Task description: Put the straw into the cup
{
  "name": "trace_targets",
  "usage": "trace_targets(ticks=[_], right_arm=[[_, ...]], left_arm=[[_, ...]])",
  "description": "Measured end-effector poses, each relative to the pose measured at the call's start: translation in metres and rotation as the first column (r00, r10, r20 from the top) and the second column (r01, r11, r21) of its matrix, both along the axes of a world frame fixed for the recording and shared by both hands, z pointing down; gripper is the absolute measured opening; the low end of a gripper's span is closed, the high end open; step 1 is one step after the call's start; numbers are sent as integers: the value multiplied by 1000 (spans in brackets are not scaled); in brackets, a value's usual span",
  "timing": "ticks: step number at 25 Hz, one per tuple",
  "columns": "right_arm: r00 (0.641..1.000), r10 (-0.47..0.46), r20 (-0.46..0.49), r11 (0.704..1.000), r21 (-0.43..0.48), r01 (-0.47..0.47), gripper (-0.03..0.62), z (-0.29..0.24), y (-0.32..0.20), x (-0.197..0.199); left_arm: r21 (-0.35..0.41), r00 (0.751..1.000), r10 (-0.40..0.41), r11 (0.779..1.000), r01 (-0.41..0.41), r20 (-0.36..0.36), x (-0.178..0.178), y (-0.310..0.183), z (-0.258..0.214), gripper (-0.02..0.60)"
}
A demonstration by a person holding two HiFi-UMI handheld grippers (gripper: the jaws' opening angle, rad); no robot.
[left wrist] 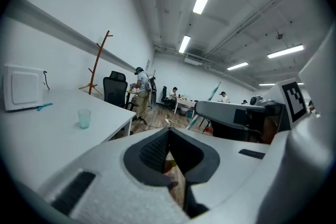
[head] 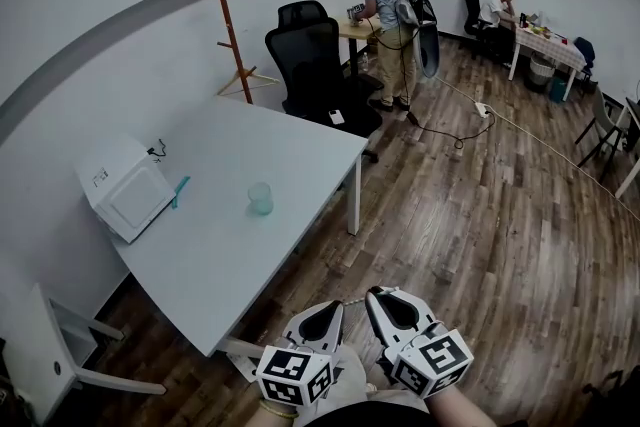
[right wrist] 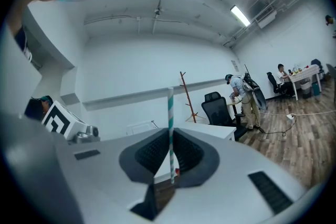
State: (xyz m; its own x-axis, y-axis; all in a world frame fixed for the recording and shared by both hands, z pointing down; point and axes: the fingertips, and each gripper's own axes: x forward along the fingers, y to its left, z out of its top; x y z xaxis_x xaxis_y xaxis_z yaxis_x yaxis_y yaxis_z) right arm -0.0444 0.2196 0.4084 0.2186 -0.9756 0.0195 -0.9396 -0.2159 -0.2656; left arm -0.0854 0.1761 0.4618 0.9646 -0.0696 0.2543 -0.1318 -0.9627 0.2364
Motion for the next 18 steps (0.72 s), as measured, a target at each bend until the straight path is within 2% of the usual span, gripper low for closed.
trace_targets(ticks=[7, 18], right_arm=[[1000, -9, -1, 1000, -2, 9, 41, 0, -14, 10], [1000, -7, -13, 999, -53, 6, 41, 13, -49, 43]], left_arm=[[1, 1000, -10, 1000, 10, -1, 9, -14, -3, 14], [0, 1000, -27, 1000, 27, 13, 36, -54, 7, 14]])
